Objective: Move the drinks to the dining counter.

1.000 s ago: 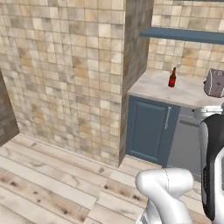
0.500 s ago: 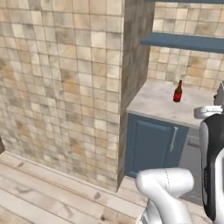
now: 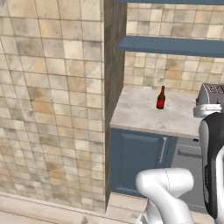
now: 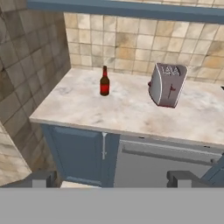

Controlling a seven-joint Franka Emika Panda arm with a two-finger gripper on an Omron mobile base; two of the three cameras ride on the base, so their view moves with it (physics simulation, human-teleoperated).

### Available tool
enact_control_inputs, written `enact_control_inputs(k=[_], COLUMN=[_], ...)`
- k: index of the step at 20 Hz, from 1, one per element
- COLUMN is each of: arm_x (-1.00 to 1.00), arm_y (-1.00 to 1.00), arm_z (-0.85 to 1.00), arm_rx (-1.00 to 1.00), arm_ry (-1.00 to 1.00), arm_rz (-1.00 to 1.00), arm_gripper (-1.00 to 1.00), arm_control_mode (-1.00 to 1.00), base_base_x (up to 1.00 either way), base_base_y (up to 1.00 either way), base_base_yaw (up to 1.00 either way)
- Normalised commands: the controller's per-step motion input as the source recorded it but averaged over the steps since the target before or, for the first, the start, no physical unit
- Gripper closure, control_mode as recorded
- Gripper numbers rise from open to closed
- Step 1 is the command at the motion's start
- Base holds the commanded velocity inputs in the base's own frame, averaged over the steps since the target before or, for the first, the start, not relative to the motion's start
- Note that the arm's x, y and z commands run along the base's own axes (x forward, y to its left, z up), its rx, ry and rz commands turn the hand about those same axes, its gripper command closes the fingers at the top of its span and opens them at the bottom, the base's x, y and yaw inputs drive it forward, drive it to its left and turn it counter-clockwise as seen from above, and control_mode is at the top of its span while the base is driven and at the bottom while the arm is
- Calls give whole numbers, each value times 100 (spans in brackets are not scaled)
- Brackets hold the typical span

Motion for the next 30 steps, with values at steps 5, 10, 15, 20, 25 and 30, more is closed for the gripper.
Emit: enact_control_inputs(k=[5,10,15,20,25,30], arm_x=[0,0,0,0,0,0], arm_y=[0,0,0,0,0,0], arm_z=[0,0,0,0,0,0], arm_rx=[0,0,0,0,0,0], arm_ry=[0,0,0,0,0,0], arm_rz=[0,0,0,0,0,0], arm_gripper=[-100,-100,-100,-100,-100,-100], arm_control_mode=[100,100,100,100,100,100], base_base_x=[68,70,52,45,59,86], base_base_y=[18,17,11,18,33,49], base_base_yaw=[-38,-11,-1,0,0,-11])
